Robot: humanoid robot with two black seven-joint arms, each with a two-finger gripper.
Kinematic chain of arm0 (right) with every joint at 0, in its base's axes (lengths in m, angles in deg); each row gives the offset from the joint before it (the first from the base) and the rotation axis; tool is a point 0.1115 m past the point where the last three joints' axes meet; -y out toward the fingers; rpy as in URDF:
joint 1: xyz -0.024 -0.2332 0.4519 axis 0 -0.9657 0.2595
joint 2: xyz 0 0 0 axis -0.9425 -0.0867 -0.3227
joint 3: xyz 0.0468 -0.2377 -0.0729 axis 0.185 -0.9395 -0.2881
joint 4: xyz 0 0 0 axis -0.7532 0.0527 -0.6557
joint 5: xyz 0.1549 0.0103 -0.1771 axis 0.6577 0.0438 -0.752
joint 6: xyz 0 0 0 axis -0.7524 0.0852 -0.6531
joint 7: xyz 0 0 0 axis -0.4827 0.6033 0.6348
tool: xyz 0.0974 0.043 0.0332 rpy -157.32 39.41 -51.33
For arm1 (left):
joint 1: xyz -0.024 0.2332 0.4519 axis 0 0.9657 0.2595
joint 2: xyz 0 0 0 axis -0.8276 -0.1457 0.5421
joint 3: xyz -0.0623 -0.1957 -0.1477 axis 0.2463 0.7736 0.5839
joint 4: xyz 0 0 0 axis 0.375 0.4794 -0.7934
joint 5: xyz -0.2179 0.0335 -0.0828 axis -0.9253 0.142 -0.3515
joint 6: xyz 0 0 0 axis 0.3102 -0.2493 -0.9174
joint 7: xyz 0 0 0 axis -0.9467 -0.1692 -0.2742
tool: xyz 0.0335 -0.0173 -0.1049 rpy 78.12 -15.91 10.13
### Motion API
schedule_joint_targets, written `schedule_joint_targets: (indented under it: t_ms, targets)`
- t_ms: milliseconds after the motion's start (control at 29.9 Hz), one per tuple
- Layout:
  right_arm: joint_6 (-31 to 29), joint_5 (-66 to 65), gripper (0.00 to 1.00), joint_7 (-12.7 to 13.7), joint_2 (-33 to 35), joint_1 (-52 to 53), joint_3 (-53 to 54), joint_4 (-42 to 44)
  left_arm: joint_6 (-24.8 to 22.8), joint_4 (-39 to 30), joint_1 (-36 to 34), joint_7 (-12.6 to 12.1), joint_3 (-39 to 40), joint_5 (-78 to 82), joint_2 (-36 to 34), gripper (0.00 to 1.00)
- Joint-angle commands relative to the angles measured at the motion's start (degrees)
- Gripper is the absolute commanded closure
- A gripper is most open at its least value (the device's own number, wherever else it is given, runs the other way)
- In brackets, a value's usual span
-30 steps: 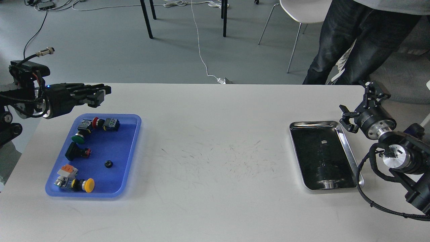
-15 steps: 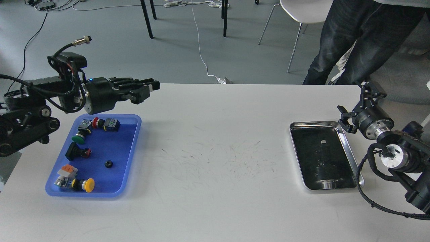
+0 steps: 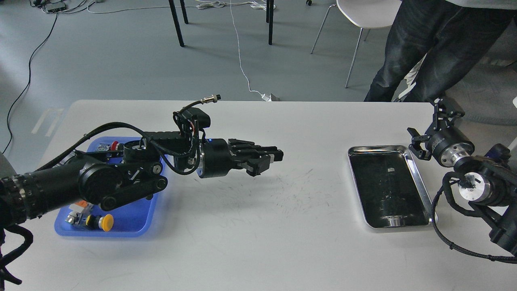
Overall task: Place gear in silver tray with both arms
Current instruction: 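Carry the black gear with the left gripper toward the table center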
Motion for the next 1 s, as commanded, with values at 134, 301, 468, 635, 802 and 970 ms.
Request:
schedule_joint_targets:
  t_ms: [134,301,468,635,802,970]
  targets:
    - [0.3,0.0,0.01,0.0,0.0,0.2,-0.1,0.0,0.2,9.4,1.9,0.0,-0.1,0.0,10.0,0.92]
    - [0.3,0.0,0.01,0.0,0.0,0.4,-0.1,0.0,0.2,11.7,2.0,0.0,-0.1,0.0,12.4,0.92]
    - [0.3,0.0,0.01,0.0,0.0,0.6,-0.1,0.0,0.2,14.7,3.6,0.0,-0.2,0.1,16.8,0.92]
    - [0.3,-0.1,0.01,0.0,0.0,0.7,-0.1,0.0,0.2,17.9,3.8,0.0,-2.2,0.1,19.5,0.91]
    - [0.3,-0.1,0.01,0.0,0.0,0.5,-0.1,0.0,0.2,19.8,3.5,0.0,-3.9,0.0,19.7,0.91]
    - [0.3,-0.1,0.01,0.0,0.1,0.6,-0.1,0.0,0.2,22.0,3.5,0.0,-3.9,0.0,19.7,0.91]
